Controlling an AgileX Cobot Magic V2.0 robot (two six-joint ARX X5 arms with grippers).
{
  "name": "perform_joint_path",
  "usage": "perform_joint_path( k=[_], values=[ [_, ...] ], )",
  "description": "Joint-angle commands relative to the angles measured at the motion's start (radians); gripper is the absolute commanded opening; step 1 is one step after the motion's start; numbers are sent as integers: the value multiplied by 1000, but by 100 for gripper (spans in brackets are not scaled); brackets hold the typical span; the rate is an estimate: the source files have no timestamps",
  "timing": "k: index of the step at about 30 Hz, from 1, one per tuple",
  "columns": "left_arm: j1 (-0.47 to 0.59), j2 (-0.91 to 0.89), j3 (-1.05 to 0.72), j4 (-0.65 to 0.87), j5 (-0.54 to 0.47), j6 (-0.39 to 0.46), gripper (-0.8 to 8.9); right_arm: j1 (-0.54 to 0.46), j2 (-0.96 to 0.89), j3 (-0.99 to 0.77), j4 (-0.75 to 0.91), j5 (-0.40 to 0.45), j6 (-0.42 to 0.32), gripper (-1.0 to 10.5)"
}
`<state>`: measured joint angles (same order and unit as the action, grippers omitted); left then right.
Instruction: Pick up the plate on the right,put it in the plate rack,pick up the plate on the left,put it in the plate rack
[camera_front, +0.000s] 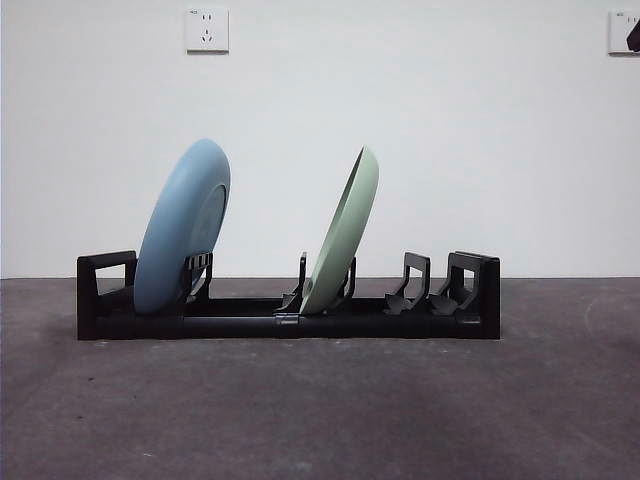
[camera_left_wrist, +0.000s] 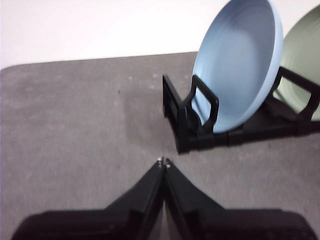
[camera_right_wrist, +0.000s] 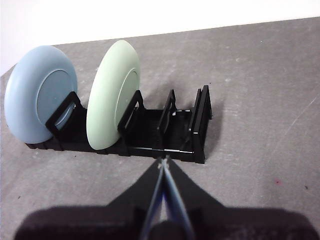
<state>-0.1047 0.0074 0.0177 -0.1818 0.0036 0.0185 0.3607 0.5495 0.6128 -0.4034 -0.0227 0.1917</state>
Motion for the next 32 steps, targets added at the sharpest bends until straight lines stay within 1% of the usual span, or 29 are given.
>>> perform_joint_path(
  k=[1,29,32],
  values=[
    [5,-6,-14,-7,2,8,-3,1,0,-10,4,3,9,8],
    [6,-5,-14,-3,-3,8,-3,1,0,-10,-3,4,6,8],
    [6,-5,-14,-3,-3,8,-3,-4,-22,-10,-13,6,-106,8]
  ],
)
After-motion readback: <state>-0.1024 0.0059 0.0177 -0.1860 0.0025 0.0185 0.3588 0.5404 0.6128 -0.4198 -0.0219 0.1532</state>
